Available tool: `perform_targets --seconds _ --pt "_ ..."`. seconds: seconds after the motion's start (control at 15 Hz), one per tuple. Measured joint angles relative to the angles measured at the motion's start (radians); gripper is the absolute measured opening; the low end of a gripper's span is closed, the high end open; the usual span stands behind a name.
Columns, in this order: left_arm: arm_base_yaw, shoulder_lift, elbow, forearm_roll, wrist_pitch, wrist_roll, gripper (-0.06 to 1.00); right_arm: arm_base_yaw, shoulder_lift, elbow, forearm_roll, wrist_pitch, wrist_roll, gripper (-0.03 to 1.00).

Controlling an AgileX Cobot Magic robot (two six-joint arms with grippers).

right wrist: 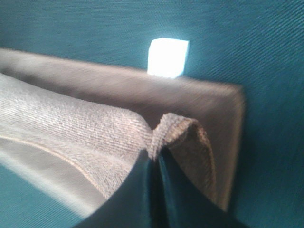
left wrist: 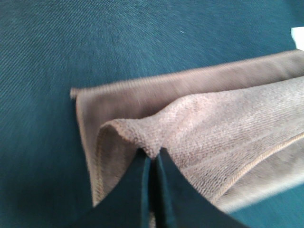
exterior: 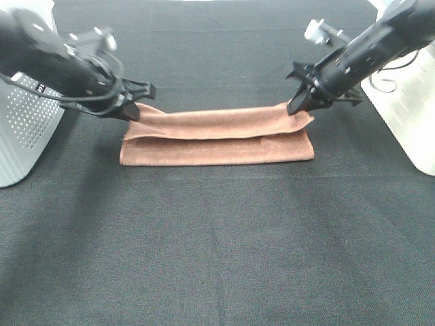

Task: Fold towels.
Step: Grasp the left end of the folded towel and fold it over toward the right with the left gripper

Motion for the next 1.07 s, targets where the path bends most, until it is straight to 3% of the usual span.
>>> perform_targets --seconds 0.13,0.27,0.33,0.4,0.53,0.67,0.8,0.87,0.93,1.07 --pt "0.0 0.046 -0.038 0.002 -0.001 0.0 0.02 0.0 0.04 -0.025 -0.006 -0.004 0.001 0.01" --pt "0.0 0.066 -0.059 0.001 -0.001 0.0 0.16 0.0 0.058 -0.031 -0.015 -0.021 0.01 0.14" --pt "0.0 0.068 -0.07 0.001 0.0 0.0 0.3 0.0 0.06 -0.032 -0.016 -0.032 0.012 0.36" --pt "0.0 0.067 -0.077 0.001 0.005 0.0 0.52 0.0 0.06 -0.033 -0.016 -0.032 0.014 0.51" --pt "0.0 0.049 -0.082 0.023 0.018 0.0 0.71 0.0 0.046 -0.035 -0.05 -0.02 0.037 0.72" --pt "0.0 0.03 -0.084 0.084 0.059 -0.006 0.75 0.0 0.0 -0.035 -0.134 0.018 0.128 0.78" --pt "0.003 0.026 -0.087 0.149 0.123 -0.1 0.75 0.0 -0.039 -0.035 -0.289 0.07 0.272 0.79" --pt "0.003 0.026 -0.087 0.149 0.123 -0.1 0.75 0.0 -0.039 -0.035 -0.289 0.07 0.272 0.79" --pt "0.018 0.026 -0.087 0.197 0.157 -0.182 0.76 0.0 -0.05 -0.035 -0.401 0.107 0.349 0.79" --pt "0.045 0.026 -0.087 0.216 0.163 -0.242 0.76 0.0 -0.05 -0.035 -0.471 0.13 0.376 0.79"
